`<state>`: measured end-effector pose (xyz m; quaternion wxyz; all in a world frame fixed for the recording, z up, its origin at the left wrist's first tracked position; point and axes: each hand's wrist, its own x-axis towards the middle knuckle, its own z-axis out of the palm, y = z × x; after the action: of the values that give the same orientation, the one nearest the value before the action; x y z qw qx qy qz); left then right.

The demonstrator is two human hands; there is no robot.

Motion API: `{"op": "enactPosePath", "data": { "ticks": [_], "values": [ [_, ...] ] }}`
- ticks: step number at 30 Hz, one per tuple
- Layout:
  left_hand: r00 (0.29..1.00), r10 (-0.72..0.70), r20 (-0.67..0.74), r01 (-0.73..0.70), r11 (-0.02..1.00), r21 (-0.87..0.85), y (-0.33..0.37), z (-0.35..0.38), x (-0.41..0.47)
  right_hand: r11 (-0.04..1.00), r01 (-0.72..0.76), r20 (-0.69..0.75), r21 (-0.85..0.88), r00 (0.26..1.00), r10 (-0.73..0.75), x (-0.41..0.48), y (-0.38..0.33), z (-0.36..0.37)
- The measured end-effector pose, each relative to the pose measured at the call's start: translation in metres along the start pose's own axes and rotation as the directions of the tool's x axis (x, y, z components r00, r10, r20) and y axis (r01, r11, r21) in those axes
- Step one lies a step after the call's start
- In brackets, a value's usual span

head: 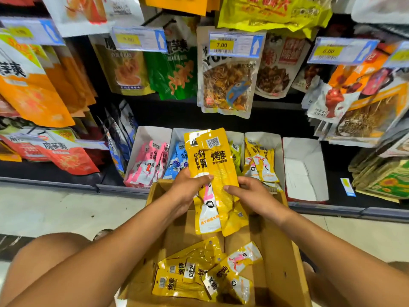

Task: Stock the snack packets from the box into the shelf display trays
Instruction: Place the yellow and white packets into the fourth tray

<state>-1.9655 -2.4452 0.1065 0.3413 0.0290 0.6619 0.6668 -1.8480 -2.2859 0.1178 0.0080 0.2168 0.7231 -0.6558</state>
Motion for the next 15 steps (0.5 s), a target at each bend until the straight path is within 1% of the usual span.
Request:
{"op": "enactPosePath", "data": {
  "ticks": [2, 4, 6, 8, 10, 14, 15],
  "values": [
    [1.0, -0.019, 0.016, 0.019, 1.0, -0.01, -0.001, 0.001, 0.008, 1.0, -0.005, 0.002, 0.027, 1.0, 0.005, 0.006, 0.001, -0.004],
    [1.0, -0.014, 0.004, 0.014, 1.0, -0.017, -0.004, 0.001, 0.015, 0.998, 0.018, -0.001, 0.052, 1.0, -0.018, 0.011, 0.002, -0.006],
    [0.999, -0.012, -0.039, 0.011, 0.999, -0.035, -0.006, 0.001, 0.022, 0.996, 0.066, -0.074, 0.053, 0.995, -0.062, 0.016, 0.002, -0.006],
    [0.996, -0.044, -0.082, 0.036, 0.995, -0.094, -0.006, 0.002, 0.027, 0.994, 0.113, -0.179, -0.004, 0.977, -0.112, 0.022, 0.003, -0.01],
    [0.995, -0.069, -0.074, 0.057, 0.986, -0.158, -0.006, 0.005, 0.031, 0.99, 0.124, -0.241, -0.069, 0.961, -0.137, 0.028, 0.007, -0.013],
    [0.995, -0.096, 0.003, 0.093, 0.96, -0.265, -0.004, 0.017, 0.03, 0.935, 0.206, -0.207, -0.287, 0.94, -0.271, 0.034, 0.015, -0.006],
    [0.995, -0.097, 0.027, 0.101, 0.953, -0.286, -0.002, 0.02, 0.028, 0.924, 0.223, -0.188, -0.311, 0.938, -0.291, 0.034, 0.017, -0.001]
  ]
}}
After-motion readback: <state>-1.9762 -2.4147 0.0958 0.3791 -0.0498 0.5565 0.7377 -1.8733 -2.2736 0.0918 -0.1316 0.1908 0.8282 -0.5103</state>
